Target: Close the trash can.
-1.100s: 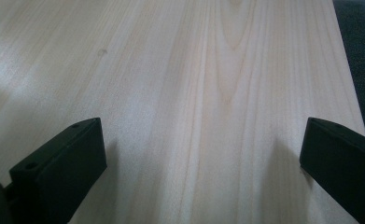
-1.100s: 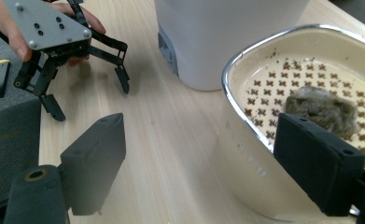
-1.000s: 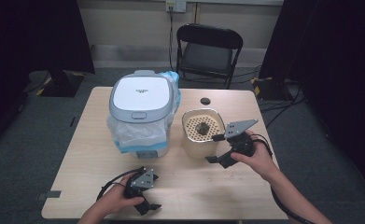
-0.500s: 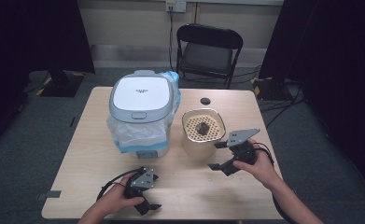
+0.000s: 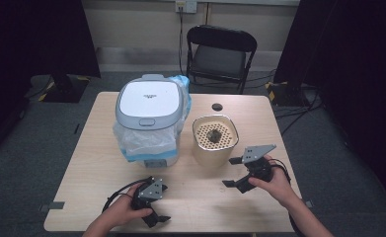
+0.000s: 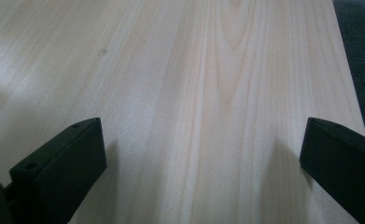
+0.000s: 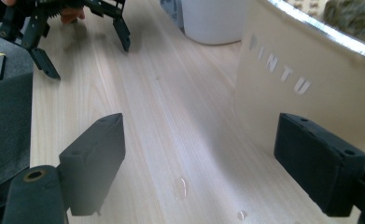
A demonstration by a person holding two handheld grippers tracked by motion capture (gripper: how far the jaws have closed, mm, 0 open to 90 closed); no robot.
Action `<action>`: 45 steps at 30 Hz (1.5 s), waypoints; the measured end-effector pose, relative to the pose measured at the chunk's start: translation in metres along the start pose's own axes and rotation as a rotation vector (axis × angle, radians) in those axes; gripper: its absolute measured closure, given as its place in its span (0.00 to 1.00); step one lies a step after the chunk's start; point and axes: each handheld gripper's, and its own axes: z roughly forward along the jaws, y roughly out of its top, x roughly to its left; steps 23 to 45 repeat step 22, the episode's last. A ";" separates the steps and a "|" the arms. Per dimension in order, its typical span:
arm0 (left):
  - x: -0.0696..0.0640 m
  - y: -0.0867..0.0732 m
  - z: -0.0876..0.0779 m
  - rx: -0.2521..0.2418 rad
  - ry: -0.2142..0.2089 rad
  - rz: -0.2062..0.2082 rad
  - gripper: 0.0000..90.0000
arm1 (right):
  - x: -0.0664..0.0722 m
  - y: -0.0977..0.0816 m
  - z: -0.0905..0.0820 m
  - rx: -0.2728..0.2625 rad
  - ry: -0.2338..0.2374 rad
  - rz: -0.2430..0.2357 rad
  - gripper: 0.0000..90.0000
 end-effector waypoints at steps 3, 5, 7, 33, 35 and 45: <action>0.000 0.000 0.000 0.000 -0.005 -0.001 0.00 | 0.000 -0.006 0.004 0.012 -0.004 0.003 0.18; 0.000 0.000 0.000 0.000 0.000 -0.001 0.00 | 0.000 -0.010 0.007 0.008 0.004 0.008 0.18; 0.000 0.000 0.000 -0.001 -0.006 -0.001 0.00 | 0.000 -0.014 0.011 0.013 0.004 0.013 0.18; 0.000 0.000 0.000 -0.005 -0.004 -0.003 0.00 | 0.002 -0.034 0.033 0.042 -0.002 0.011 0.18; 0.000 0.000 0.000 -0.005 -0.004 -0.003 0.00 | 0.002 -0.034 0.033 0.042 -0.002 0.011 0.18; 0.000 0.000 0.000 -0.005 -0.004 -0.003 0.00 | 0.002 -0.034 0.033 0.042 -0.002 0.011 0.18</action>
